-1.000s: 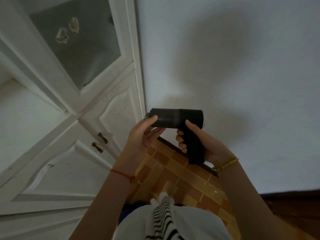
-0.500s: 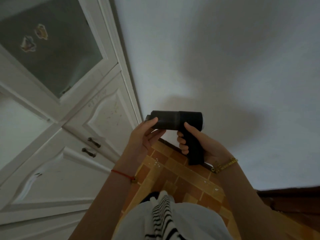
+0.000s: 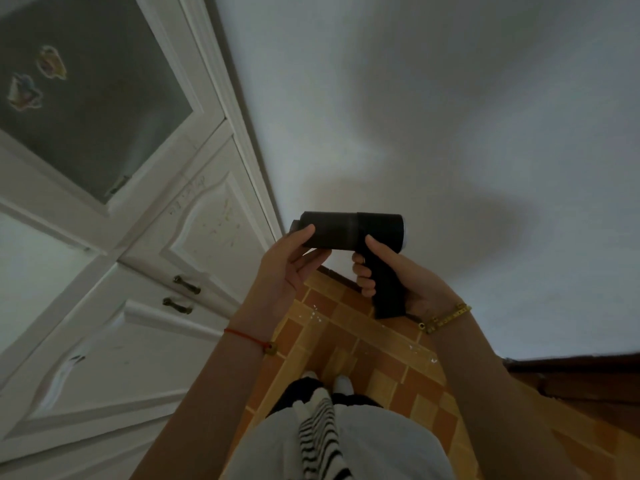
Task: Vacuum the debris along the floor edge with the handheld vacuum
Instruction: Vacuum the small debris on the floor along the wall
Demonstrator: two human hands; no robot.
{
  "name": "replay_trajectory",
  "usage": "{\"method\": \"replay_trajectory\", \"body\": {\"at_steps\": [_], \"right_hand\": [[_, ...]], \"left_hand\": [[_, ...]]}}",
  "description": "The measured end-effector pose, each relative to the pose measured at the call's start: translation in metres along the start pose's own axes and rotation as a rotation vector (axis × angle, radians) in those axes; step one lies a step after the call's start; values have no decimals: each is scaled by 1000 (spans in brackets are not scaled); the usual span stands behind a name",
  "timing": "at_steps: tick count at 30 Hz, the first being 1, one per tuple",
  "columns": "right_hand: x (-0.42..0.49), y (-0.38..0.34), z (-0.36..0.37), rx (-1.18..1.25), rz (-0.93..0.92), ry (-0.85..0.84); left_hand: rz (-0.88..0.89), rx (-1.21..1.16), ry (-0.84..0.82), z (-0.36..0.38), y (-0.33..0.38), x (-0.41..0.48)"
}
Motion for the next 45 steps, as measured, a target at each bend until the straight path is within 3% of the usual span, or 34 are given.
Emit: {"method": "replay_trajectory", "body": {"at_steps": [14, 23, 32, 45], "right_hand": [[64, 27, -50, 37, 51, 45], [151, 110, -165, 65, 56, 105], [276, 200, -317, -64, 30, 149], [405, 297, -485, -223, -28, 21]], "left_hand": [[-82, 69, 28, -46, -46, 65], [-170, 177, 78, -131, -167, 155], [-99, 331, 29, -227, -311, 280], [-2, 448, -77, -342, -467, 404]]}}
Point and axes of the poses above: each hand's wrist, its own x-axis towards the middle knuckle, its own z-axis out of the palm, y = z × x, the point moved 5 cm from there along x, towards the middle knuckle, and after that the axes turned 6 degrees about x, right-handed, at the moved point
